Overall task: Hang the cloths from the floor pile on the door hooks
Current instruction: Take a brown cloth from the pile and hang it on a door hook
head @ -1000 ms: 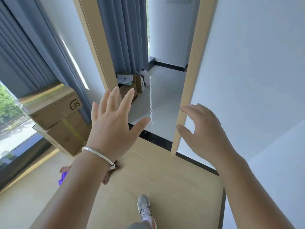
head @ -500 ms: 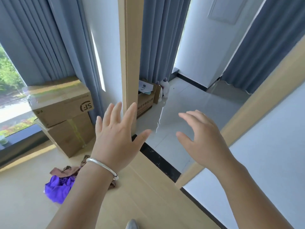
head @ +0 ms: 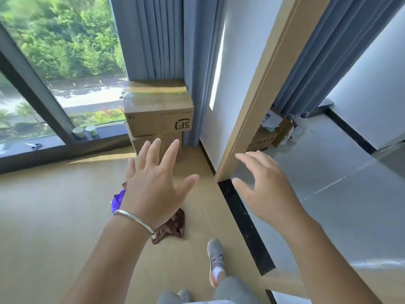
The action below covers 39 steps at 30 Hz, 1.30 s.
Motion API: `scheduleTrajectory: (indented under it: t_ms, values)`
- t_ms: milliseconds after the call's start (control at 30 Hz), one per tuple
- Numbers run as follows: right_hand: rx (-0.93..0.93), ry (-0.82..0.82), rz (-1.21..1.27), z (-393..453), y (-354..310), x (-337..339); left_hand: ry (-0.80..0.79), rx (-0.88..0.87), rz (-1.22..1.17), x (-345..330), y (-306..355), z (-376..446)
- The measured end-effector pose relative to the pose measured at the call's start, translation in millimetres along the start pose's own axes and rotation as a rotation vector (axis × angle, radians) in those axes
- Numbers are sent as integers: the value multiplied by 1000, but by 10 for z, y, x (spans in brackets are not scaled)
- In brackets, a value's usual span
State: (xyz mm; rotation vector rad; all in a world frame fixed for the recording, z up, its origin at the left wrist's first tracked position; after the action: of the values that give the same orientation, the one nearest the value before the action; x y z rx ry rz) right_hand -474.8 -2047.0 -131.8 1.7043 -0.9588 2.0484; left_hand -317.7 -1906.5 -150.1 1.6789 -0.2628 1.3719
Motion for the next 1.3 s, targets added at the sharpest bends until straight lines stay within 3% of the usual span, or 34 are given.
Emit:
scheduleTrajectory:
  t_ms: [300, 500, 700, 933, 1300]
  values:
    - [313, -289, 14, 1225, -210, -1041, 89, 379, 43, -334, -839, 423]
    - [433, -475, 3, 1653, -212, -2067, 58, 548, 21, -955, -1453, 581]
    - [470, -634, -48, 1788, -103, -3401, -75, 663, 2, -2035, -2257, 581]
    - [561, -809, -153, 1576, 22, -5171, -285, 650, 5, -3672, -3181, 533]
    - [629, -901, -249, 1179, 465, -7856, -459, 614, 22, -5991, -4792, 287]
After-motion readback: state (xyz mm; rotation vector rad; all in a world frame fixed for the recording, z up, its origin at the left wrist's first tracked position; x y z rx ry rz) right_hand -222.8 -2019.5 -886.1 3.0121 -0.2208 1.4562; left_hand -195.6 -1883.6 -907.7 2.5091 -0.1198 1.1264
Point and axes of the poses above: each hand's wrist, its own z-axis towards the middle knuckle, its own x-axis out of the back of the hand, y = z × x, the point moved 10 cm from there along z, towards the middle knuckle, and after that the axes turned 7 degrees about -z, right-handed, at the moved point
